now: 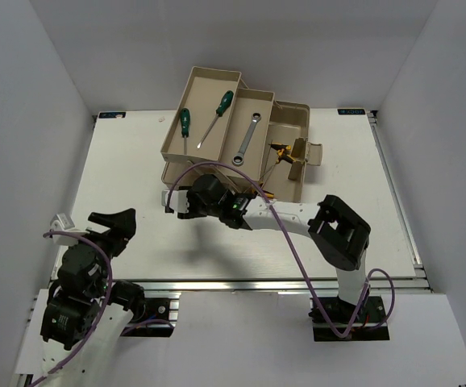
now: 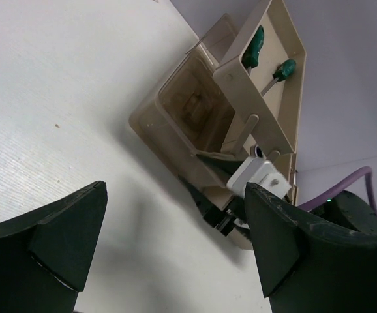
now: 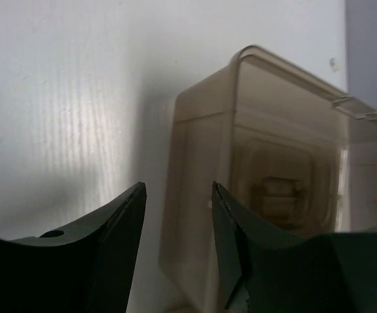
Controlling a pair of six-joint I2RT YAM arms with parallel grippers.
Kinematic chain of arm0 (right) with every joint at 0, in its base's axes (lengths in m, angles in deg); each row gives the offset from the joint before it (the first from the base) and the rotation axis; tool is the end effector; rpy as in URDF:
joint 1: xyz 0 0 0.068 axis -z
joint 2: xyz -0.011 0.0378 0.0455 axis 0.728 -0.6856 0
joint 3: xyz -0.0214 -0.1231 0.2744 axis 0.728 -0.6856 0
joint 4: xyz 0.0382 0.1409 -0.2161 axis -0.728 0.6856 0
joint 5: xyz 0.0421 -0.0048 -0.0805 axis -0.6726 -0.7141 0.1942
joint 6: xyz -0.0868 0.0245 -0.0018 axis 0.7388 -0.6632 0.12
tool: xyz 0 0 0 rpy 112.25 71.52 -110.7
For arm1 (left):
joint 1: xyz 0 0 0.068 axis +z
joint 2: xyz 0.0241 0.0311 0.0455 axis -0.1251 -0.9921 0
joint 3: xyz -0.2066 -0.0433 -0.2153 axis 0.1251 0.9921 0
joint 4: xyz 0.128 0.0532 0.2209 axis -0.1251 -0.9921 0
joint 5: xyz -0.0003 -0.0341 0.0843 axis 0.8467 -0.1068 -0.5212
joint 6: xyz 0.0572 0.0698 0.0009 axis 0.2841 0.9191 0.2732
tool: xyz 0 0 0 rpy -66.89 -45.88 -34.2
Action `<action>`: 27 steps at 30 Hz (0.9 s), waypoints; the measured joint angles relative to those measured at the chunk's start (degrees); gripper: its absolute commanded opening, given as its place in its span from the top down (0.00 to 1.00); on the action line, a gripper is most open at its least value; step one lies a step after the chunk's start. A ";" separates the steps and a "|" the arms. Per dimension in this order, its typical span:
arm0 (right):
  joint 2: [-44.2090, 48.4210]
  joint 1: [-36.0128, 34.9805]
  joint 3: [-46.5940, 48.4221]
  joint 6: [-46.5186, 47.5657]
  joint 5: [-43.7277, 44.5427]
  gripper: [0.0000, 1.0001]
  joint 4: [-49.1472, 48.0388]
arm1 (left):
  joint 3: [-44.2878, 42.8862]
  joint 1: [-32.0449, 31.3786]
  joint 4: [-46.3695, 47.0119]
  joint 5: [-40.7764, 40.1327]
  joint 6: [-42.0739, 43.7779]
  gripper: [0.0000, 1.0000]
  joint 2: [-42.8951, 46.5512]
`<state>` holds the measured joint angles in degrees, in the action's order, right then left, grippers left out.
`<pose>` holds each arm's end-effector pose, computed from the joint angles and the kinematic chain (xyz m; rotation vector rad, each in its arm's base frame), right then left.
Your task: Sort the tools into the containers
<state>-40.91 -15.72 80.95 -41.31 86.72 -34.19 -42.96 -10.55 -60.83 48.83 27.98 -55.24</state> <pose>0.2343 0.4374 0.2365 -1.5986 1.2734 0.1481 0.0453 0.0179 0.3077 -0.8169 1.6434 -0.5197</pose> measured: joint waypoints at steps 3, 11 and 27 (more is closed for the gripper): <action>0.00 0.00 0.57 1.42 0.85 0.48 -1.97 | 0.00 0.00 -1.03 -0.02 -0.13 0.05 0.00; -0.87 -0.11 3.56 3.78 1.46 0.31 -3.98 | 0.00 0.00 -2.40 -0.15 -0.15 0.05 0.04; -14.03 1.66 15.32 6.95 3.45 0.43 2.12 | 0.00 0.00 -3.10 -0.15 -0.59 0.05 0.94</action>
<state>-54.94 -14.06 96.28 -34.36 90.18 -32.07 -42.96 -10.55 -63.93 48.68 27.39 -54.30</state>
